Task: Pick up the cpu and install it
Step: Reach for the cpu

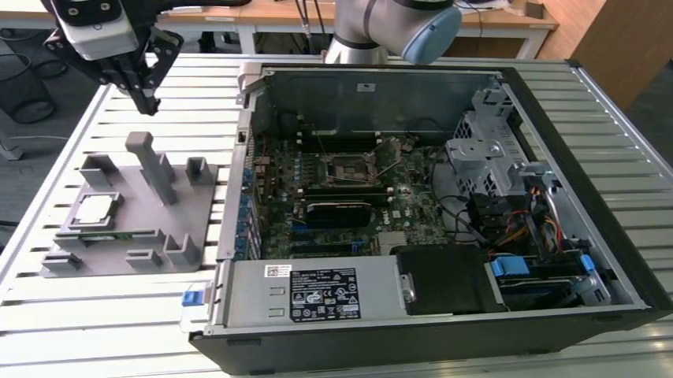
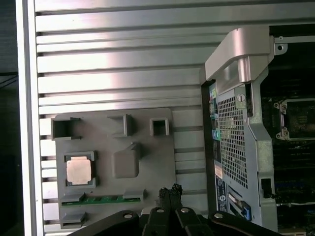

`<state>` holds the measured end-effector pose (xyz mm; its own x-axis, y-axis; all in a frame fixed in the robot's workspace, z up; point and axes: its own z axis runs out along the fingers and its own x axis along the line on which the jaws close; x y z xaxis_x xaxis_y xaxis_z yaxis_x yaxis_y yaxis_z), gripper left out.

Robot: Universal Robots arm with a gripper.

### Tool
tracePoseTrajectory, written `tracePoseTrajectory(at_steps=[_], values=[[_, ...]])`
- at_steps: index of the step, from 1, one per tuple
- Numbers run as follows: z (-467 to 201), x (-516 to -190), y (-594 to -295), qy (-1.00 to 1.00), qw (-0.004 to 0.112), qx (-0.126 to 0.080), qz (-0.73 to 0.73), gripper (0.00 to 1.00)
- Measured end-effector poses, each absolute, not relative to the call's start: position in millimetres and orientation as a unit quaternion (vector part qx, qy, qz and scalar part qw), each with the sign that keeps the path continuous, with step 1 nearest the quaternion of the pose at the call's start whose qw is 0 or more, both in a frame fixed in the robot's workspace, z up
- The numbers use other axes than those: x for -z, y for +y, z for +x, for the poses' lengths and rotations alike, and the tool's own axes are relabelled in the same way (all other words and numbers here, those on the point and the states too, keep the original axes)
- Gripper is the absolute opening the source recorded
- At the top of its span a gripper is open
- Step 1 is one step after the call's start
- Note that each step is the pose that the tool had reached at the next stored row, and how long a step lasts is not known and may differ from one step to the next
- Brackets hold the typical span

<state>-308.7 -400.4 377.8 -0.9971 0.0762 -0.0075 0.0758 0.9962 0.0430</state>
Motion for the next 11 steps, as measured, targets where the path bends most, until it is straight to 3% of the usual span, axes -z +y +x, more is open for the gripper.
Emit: tracePoseTrajectory(at_steps=[11], values=[[-325,-374,-402,0.999,0.002,-0.021,0.038,0.11]])
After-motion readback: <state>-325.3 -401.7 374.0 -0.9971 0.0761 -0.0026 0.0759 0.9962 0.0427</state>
